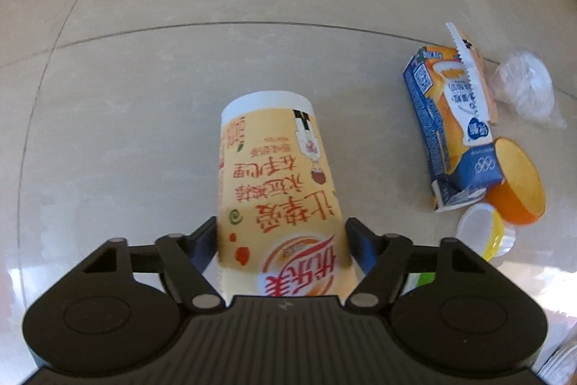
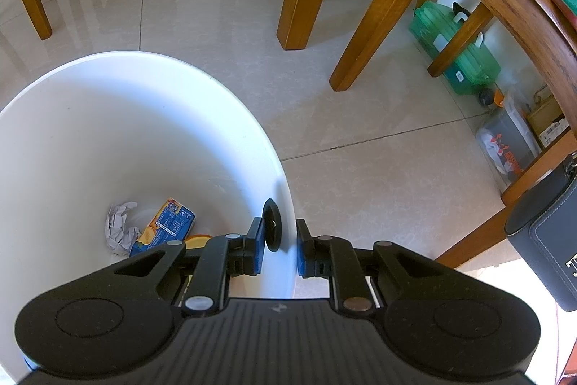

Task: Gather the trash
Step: 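Lower the left tool onto the yellow yogurt-drink bottle and grasp it, then carry the yellow bottle with the left tool into the bin and release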

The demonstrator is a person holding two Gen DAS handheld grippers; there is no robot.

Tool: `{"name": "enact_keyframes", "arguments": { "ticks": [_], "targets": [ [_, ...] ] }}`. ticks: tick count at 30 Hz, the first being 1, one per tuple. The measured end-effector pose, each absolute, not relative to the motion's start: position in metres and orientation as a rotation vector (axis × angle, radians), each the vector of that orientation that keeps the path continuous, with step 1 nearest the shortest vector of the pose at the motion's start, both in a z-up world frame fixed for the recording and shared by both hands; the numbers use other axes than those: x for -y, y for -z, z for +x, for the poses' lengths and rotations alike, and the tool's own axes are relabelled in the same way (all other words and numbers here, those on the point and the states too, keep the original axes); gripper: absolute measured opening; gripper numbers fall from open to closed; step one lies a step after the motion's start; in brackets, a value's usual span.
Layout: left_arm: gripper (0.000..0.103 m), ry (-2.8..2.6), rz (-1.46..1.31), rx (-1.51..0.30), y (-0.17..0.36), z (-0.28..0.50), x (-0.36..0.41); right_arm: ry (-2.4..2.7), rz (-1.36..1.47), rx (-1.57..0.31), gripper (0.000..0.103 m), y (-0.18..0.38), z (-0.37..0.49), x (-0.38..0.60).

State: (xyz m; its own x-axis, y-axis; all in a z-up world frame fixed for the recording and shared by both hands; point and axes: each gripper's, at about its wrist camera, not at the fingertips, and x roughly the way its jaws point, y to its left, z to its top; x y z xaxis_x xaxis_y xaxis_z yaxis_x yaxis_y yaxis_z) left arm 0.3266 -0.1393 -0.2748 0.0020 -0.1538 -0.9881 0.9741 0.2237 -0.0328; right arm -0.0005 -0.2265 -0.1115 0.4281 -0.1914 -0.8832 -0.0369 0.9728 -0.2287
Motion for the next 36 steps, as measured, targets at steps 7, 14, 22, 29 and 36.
{"name": "enact_keyframes", "arguments": {
  "ticks": [7, 14, 22, 29, 36],
  "targets": [
    [0.071, 1.118, 0.901, -1.194, 0.268, 0.326, 0.144, 0.097, -0.228, -1.127, 0.020, 0.112, 0.000, 0.226],
    [0.070, 1.186, 0.913, -1.162, 0.241, 0.322, 0.151, 0.095, -0.226, -1.128, 0.020, 0.112, 0.000, 0.227],
    [0.070, 1.358, 0.946, -1.149, 0.183, 0.291, 0.153, 0.092, -0.227, -1.126, 0.020, 0.113, 0.000, 0.228],
    [0.070, 1.653, 1.051, -1.027, 0.091, 0.207, 0.163, 0.087, -0.243, -1.122, 0.020, 0.114, 0.000, 0.227],
    [0.070, 1.971, 1.034, -0.911, -0.010, 0.128, 0.188, 0.087, -0.240, -1.126, 0.020, 0.114, 0.000, 0.228]
  ]
}}
